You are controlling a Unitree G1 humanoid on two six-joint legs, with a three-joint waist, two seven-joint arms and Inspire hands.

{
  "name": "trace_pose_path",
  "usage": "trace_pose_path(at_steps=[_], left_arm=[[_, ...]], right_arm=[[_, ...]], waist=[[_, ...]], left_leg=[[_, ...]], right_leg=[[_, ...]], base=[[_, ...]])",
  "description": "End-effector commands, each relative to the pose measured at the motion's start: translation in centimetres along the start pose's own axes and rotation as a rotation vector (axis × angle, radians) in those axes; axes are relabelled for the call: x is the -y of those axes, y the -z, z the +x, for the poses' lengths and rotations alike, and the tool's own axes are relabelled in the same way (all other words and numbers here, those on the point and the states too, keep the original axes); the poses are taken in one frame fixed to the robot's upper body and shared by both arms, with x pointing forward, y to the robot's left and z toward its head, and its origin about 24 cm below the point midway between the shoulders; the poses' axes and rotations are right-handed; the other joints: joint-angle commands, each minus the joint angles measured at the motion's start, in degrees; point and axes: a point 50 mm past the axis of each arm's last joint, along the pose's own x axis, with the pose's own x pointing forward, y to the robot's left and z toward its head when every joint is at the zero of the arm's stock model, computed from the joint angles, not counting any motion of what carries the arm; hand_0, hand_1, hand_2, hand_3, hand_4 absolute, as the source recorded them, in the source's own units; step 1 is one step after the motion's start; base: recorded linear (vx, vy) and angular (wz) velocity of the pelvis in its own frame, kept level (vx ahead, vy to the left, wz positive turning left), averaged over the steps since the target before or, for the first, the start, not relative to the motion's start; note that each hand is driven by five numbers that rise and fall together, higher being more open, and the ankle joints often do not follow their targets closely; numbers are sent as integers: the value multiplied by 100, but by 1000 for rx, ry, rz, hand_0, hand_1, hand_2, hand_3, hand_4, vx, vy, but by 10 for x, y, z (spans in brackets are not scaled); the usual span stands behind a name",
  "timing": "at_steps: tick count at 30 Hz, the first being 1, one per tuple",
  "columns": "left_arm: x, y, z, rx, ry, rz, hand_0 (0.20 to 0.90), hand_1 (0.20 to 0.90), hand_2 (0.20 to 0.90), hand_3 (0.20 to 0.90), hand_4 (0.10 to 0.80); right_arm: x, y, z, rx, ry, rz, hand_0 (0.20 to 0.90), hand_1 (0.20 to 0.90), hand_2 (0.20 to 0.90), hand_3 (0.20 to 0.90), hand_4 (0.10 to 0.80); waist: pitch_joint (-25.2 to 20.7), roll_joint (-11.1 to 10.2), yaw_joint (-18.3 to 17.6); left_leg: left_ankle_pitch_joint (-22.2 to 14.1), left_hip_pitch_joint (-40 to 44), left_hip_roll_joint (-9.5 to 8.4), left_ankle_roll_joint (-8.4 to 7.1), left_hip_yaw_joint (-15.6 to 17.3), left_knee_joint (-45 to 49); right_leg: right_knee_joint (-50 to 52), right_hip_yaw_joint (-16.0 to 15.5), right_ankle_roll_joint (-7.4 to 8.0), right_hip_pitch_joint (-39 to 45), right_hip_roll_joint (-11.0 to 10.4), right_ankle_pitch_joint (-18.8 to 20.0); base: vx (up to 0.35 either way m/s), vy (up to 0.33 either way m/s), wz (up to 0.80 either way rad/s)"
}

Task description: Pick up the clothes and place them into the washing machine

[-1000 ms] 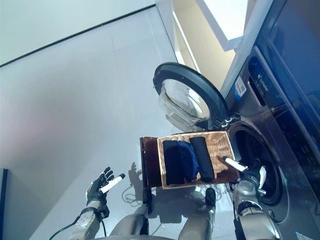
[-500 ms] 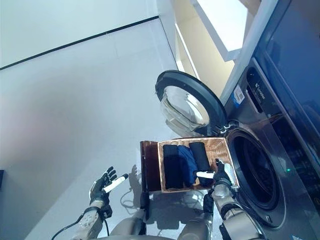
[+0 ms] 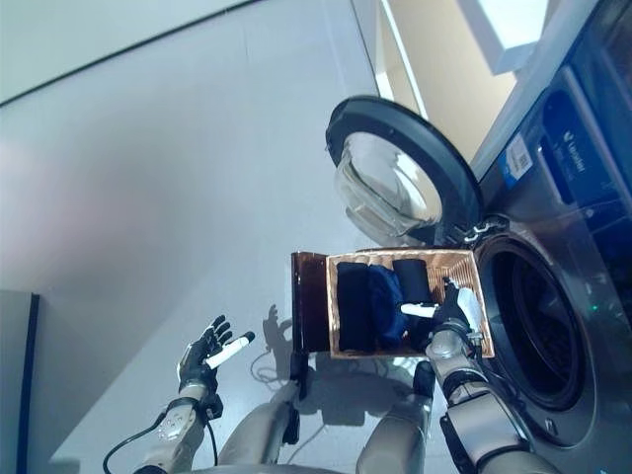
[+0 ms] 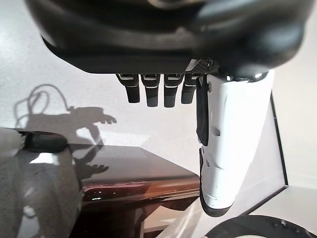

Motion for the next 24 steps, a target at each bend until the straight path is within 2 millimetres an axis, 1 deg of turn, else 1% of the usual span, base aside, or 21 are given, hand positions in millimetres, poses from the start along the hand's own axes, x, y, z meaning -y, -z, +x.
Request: trace_pose_path(at_steps=[1, 3, 6, 10, 13, 14, 15, 16, 21, 22, 24], left_arm=[[-22, -49, 12, 217, -50, -1, 900, 900, 900, 900, 800], [-23, -51, 12, 225, -46, 5, 900, 900, 900, 900, 800], [-25, -54, 10, 242, -39, 3, 900, 900, 900, 900, 800], [-23, -55, 8, 250, -20, 6, 900, 900, 900, 900, 800], [-23, -55, 7, 251, -20, 1, 900, 900, 900, 900, 800], [-23, -55, 7, 251, -20, 1, 900, 900, 900, 900, 800], [-23, -56, 7, 255, -22, -3, 900, 900, 900, 900, 800], [-21, -57, 7, 262, -18, -7, 900, 900, 900, 900, 800], [-19, -56, 7, 257, -14, -6, 900, 900, 900, 900, 800], [-16, -56, 9, 251, -9, 3, 900, 900, 900, 900, 800], [-14, -58, 10, 257, -8, 2, 900, 900, 900, 900, 800]], right_arm=[[20, -42, 12, 163, 98, -9, 900, 900, 900, 900, 800], [23, -40, 14, 140, 115, -26, 900, 900, 900, 900, 800], [25, -38, 15, 110, 127, -16, 900, 900, 900, 900, 800], [27, -41, 17, 113, 135, -11, 900, 900, 900, 900, 800], [27, -52, 18, 144, 138, -12, 900, 900, 900, 900, 800], [27, -52, 18, 144, 138, -12, 900, 900, 900, 900, 800], [29, -59, 19, 157, 148, -8, 900, 900, 900, 900, 800], [29, -61, 19, 157, 154, -4, 900, 900, 900, 900, 800], [21, -68, 18, 154, 151, -18, 900, 900, 900, 900, 800], [14, -69, 16, 149, 137, -17, 900, 900, 900, 900, 800], [11, -70, 16, 146, 133, 0, 900, 900, 900, 900, 800]], waist=[[80, -319, 80], [62, -302, 105], [32, -274, 142], [28, -251, 171], [50, -253, 190], [48, -252, 189], [73, -241, 222], [76, -233, 250], [99, -220, 323], [103, -222, 339], [106, -221, 361]], left_leg=[[-1039, -270, 127, -354, -17, 1466], [-1168, -521, 122, -337, -66, 1822], [-1340, -772, 116, -317, -73, 2174], [-1412, -963, 96, -278, -59, 2373], [-1441, -1111, 78, -257, -65, 2489], [-1442, -1115, 78, -257, -66, 2492], [-1444, -1194, 59, -249, -74, 2527], [-1442, -1229, 48, -245, -78, 2532], [-1426, -1301, 26, -237, -112, 2549], [-1434, -1305, 22, -224, -120, 2537], [-1449, -1349, 3, -216, -129, 2558]], right_leg=[[417, 265, -287, -522, -131, 533], [699, 283, -318, -692, -142, 383], [988, 358, -334, -871, -164, 263], [1194, 425, -366, -1092, -177, 202], [1308, 443, -397, -1213, -178, 141], [1310, 443, -397, -1216, -179, 140], [1354, 443, -408, -1274, -184, 136], [1366, 431, -412, -1299, -190, 131], [1400, 388, -414, -1317, -210, 116], [1419, 379, -426, -1322, -207, 98], [1440, 373, -425, -1347, -214, 98]], base=[[-50, 0, 12], [-33, 4, 13], [1, 8, 10], [0, 18, 4], [0, 0, 0], [0, 0, 0], [0, 0, 0], [0, 0, 0], [12, 10, 4], [0, 0, 0], [0, 0, 0]])
